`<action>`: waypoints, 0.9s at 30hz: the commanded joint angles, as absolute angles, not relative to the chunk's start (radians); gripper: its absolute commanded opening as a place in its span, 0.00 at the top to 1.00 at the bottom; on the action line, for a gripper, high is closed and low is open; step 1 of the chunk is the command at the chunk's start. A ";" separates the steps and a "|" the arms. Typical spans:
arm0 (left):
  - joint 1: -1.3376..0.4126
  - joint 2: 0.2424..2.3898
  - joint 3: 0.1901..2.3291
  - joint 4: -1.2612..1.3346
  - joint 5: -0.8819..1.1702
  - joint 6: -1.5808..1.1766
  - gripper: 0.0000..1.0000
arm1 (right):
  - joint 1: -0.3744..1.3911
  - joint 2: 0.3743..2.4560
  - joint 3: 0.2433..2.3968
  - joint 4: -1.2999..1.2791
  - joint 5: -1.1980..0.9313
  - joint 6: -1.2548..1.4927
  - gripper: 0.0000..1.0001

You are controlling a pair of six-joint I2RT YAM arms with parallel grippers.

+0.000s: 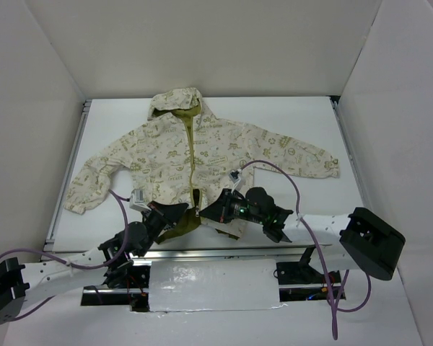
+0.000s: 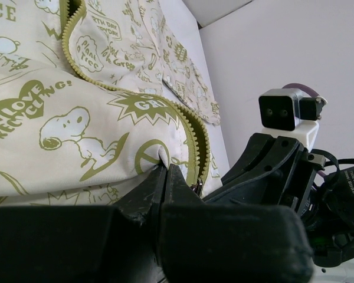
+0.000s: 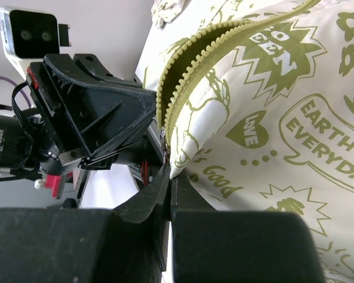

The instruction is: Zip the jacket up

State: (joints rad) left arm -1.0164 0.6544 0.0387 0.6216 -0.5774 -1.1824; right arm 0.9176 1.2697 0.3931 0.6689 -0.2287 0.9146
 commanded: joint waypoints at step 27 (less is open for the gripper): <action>-1.020 0.666 0.028 0.680 -0.561 -1.180 1.00 | 0.933 1.304 0.474 0.676 -0.219 0.879 1.00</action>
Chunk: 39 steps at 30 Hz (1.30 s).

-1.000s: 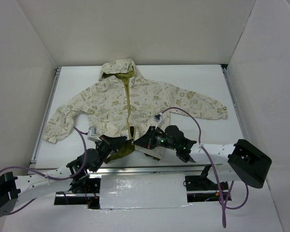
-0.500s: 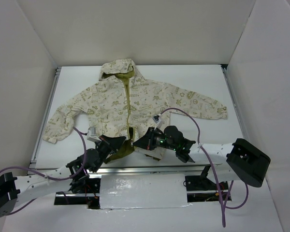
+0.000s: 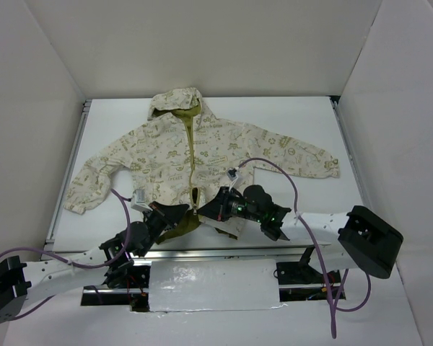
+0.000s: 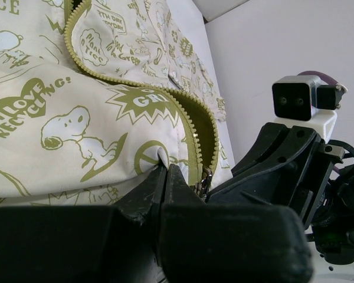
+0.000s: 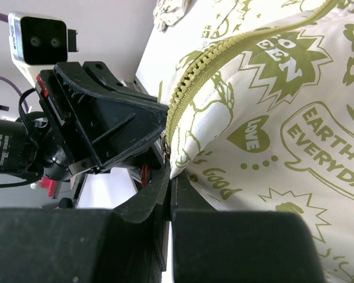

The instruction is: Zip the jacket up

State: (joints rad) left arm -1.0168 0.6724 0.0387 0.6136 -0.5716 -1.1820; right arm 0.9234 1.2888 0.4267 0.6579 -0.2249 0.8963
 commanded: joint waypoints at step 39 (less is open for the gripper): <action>-1.029 0.672 0.029 0.644 -0.577 -1.126 1.00 | 0.927 1.289 0.568 0.463 -0.170 0.916 1.00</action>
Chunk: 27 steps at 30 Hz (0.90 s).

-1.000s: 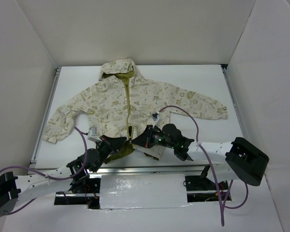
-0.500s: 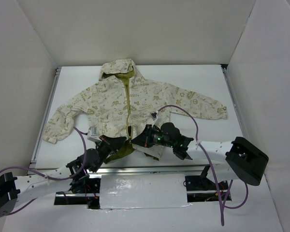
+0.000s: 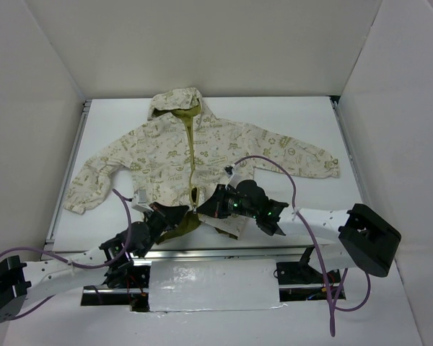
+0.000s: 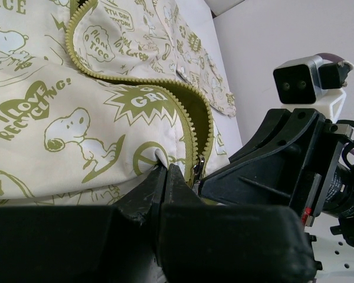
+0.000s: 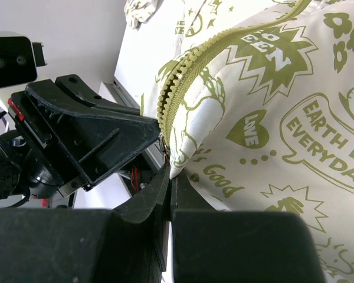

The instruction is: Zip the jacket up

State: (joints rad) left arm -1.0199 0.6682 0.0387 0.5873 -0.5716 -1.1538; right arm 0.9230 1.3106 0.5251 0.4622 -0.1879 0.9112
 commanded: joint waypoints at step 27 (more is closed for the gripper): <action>-1.031 0.603 -0.066 0.735 -0.382 -0.927 1.00 | 0.818 1.204 0.449 0.640 -0.342 0.723 1.00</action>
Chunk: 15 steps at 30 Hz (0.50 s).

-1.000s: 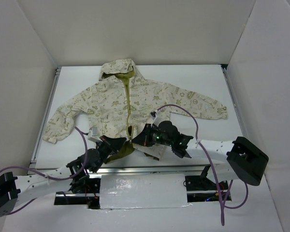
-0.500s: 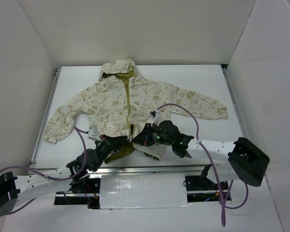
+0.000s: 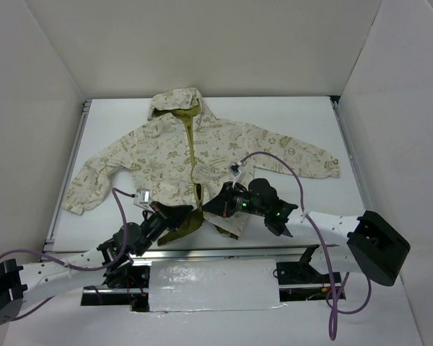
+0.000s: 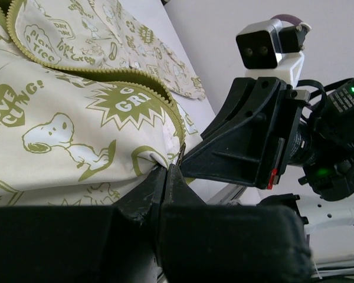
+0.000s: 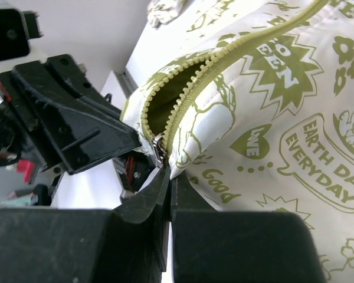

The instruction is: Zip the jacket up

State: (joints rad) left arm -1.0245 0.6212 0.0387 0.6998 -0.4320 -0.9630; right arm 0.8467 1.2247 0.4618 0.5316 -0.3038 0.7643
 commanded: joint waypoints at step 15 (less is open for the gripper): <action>-1.031 0.526 -0.055 0.647 -0.216 -0.782 1.00 | 0.712 1.238 0.600 0.400 -0.733 0.457 1.00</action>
